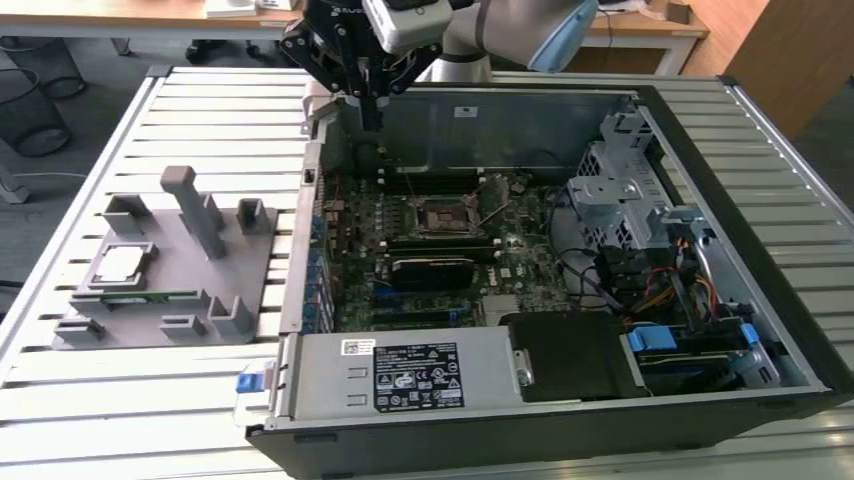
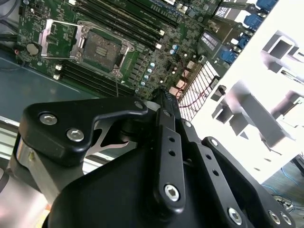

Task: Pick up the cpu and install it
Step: 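Reach for the cpu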

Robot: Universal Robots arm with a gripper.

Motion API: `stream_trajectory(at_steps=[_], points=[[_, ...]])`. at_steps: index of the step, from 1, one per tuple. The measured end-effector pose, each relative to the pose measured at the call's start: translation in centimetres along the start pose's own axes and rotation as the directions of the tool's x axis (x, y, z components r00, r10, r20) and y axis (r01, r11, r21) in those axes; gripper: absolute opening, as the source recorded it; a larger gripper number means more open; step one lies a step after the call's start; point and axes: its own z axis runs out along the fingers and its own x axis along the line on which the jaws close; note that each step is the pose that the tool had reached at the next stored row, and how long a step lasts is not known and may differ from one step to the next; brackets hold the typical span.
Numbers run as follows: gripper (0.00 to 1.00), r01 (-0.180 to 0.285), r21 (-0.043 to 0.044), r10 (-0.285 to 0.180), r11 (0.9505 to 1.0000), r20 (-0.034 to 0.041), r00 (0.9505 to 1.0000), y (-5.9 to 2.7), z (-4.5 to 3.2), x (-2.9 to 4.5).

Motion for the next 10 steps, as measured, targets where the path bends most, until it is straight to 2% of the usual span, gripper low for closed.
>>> stream_trajectory(at_steps=[10], points=[[0.11,0.000,-0.0001,0.000,1.0000,0.0001,1.0000,-0.08,-0.02,1.07]])
